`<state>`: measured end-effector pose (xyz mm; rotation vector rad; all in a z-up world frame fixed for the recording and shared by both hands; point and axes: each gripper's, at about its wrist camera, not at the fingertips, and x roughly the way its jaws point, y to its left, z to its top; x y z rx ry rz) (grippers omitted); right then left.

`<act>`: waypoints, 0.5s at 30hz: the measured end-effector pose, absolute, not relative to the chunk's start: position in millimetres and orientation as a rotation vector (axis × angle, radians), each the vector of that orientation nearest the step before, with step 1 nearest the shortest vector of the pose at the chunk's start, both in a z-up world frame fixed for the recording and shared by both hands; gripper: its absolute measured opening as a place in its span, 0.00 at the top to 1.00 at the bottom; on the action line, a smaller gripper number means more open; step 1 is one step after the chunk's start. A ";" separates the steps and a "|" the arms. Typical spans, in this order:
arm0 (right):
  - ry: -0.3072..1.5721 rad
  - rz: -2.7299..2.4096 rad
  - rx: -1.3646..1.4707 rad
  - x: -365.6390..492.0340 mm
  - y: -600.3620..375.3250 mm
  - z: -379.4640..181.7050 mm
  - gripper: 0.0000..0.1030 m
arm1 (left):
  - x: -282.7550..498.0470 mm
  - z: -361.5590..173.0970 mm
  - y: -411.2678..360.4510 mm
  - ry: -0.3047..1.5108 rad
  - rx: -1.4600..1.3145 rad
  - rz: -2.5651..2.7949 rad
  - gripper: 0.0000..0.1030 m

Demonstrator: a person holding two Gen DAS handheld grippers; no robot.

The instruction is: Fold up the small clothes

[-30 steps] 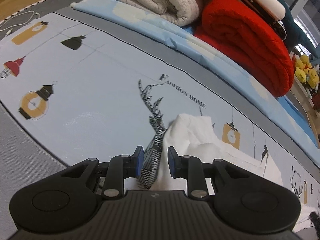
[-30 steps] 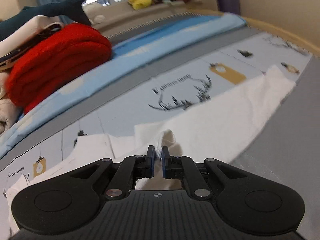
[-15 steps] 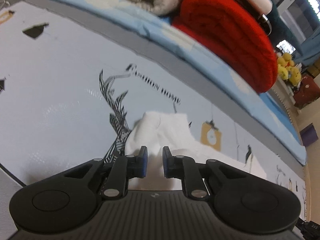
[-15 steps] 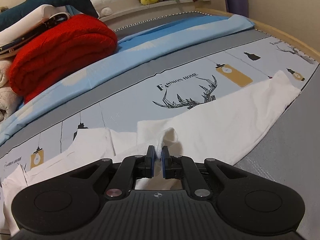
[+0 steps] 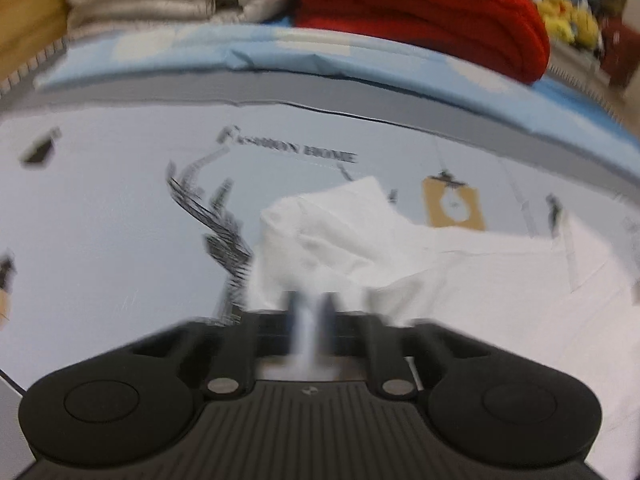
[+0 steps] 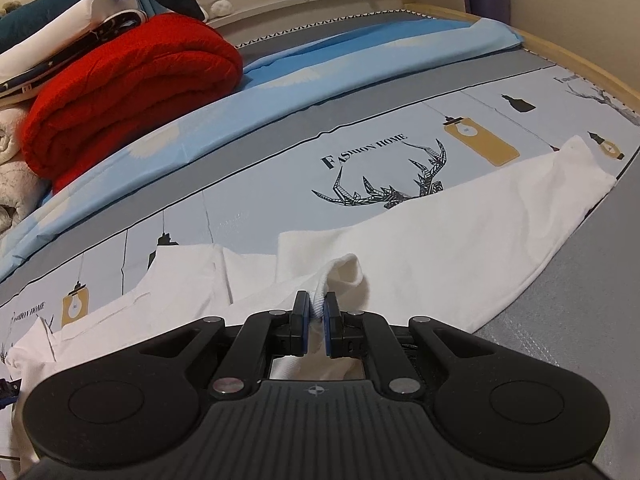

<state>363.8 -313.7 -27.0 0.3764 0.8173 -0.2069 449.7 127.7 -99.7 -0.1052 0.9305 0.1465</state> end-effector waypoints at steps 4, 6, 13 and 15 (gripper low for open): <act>0.812 -0.203 0.379 362.8 -314.4 -25.7 0.94 | 444.0 -87.5 142.8 0.876 -0.184 0.152 0.99; 0.802 -0.193 0.381 361.7 -314.3 -23.9 0.94 | 439.9 -75.4 150.2 0.824 -0.180 0.185 1.00; 0.703 -0.145 0.410 353.0 -314.9 -10.5 0.94 | 432.1 -57.6 191.3 0.744 -0.313 0.343 1.00; 0.710 -0.143 0.411 354.2 -315.2 -11.1 0.94 | 432.0 -58.8 198.1 0.782 -0.435 0.279 1.00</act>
